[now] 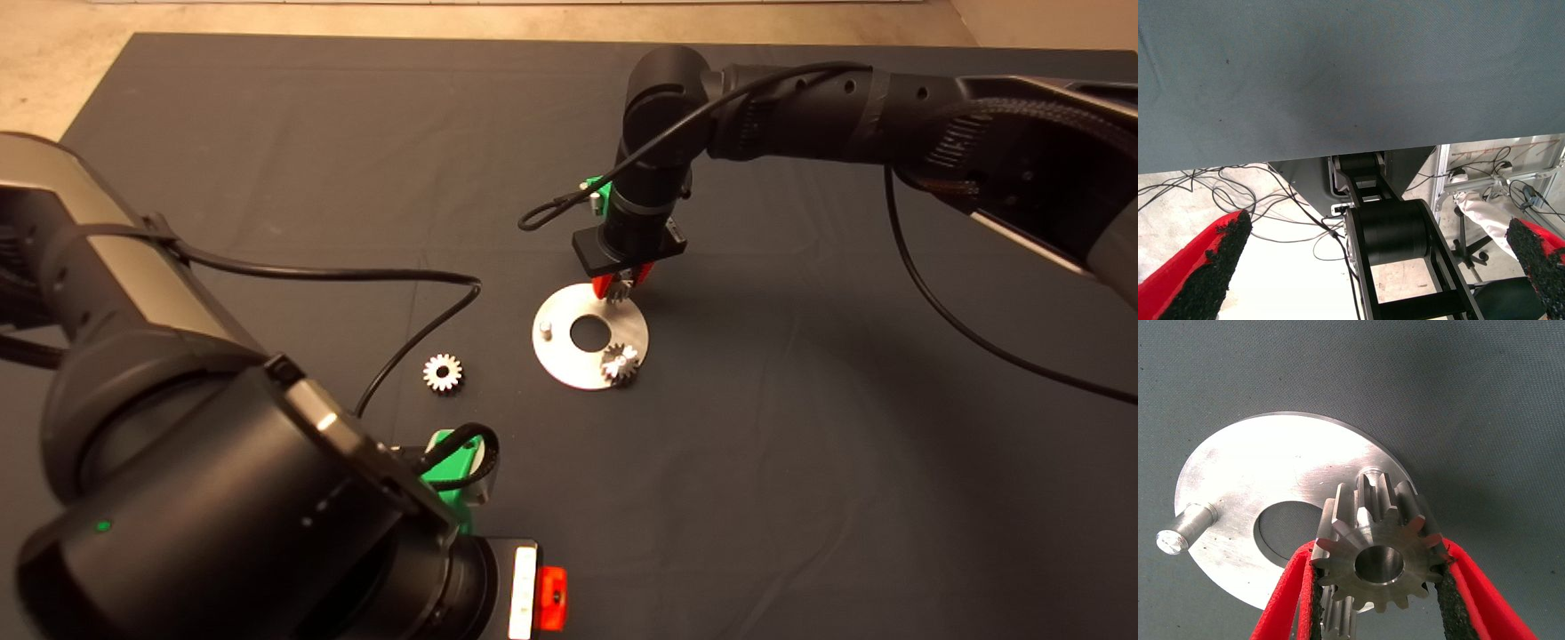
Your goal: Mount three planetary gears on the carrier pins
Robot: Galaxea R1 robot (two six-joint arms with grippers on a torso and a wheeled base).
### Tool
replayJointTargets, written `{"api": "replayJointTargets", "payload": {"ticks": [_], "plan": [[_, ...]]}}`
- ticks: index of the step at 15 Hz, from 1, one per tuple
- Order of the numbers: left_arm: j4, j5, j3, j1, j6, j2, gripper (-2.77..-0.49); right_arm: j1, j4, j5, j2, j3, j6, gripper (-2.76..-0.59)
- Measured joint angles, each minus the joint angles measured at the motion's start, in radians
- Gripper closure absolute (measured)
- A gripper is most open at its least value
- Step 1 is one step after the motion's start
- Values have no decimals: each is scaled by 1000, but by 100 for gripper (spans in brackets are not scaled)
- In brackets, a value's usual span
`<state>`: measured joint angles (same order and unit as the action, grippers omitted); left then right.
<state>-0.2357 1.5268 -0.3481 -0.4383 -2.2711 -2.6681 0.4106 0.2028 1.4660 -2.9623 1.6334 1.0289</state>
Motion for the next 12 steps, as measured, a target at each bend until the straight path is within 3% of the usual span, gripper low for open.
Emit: {"api": "replayJointTargets", "payload": {"ticks": [2,12], "plan": [[0,0,0,0,0,0,-277,0,2,-6,0,12,0,-93],[0,0,0,0,0,0,-277,0,2,-6,0,12,0,-93]]}}
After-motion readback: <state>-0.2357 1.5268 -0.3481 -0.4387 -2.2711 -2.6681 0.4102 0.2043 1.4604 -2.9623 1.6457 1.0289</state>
